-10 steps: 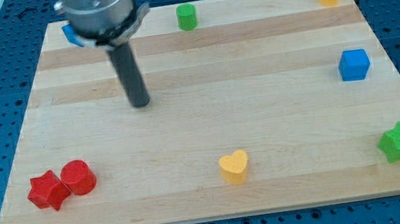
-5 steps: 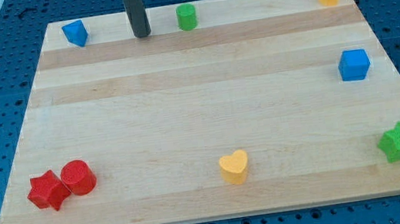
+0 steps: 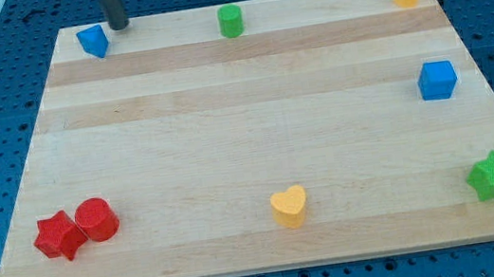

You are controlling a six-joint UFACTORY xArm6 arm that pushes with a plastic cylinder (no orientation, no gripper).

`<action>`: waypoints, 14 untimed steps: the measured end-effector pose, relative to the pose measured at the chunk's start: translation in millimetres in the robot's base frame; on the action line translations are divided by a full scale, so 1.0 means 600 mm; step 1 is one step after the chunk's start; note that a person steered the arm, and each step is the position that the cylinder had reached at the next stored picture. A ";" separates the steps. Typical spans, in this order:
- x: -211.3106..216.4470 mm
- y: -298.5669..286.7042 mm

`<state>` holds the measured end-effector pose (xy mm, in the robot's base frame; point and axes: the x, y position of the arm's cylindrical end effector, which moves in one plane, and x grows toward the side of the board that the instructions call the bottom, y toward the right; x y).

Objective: Push the blue triangle slightly down

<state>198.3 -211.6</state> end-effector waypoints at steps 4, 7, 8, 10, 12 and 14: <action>0.082 -0.098; 0.100 -0.063; 0.097 -0.056; 0.079 -0.054; 0.048 -0.081; -0.010 -0.088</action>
<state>192.0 -264.6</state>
